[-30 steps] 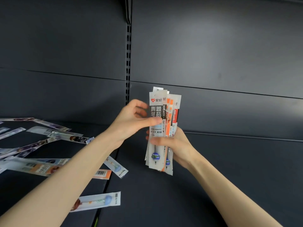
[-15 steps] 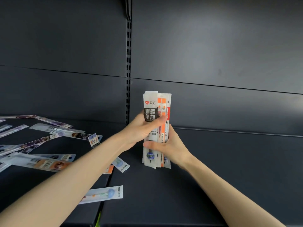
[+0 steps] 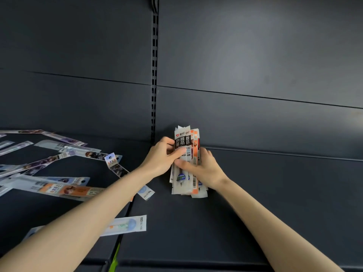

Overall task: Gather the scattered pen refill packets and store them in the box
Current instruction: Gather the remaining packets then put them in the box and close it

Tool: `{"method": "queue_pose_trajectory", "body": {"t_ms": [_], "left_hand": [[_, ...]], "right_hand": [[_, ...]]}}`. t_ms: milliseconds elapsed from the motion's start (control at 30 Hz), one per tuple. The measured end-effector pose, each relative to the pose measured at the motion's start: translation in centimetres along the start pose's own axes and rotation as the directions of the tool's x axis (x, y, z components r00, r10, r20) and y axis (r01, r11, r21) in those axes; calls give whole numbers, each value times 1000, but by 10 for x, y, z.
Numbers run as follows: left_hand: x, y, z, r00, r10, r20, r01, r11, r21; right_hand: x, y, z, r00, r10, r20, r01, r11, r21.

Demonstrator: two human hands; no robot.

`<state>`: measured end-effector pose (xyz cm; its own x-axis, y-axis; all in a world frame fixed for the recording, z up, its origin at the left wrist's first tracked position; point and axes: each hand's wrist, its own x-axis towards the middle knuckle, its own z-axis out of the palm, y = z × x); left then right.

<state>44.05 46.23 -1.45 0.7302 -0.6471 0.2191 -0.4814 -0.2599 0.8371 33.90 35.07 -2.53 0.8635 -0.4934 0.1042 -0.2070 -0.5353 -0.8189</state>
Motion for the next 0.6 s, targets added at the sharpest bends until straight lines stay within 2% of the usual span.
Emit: {"method": "queue_pose_trajectory", "body": {"t_ms": [67, 133, 333, 600], "left_hand": [[0, -1, -2, 999, 15, 43, -20, 993, 119], [0, -3, -5, 996, 24, 91, -44, 975, 220], [0, -10, -5, 992, 78, 95, -113, 879, 463], [-4, -11, -7, 981, 124, 147, -182, 848, 499]], "right_hand": [[0, -1, -2, 998, 61, -25, -65, 973, -221], [0, -1, -5, 995, 93, -38, -100, 953, -286], [3, 2, -7, 999, 23, -49, -36, 956, -293], [-3, -3, -7, 999, -2, -42, -8, 972, -233]]}}
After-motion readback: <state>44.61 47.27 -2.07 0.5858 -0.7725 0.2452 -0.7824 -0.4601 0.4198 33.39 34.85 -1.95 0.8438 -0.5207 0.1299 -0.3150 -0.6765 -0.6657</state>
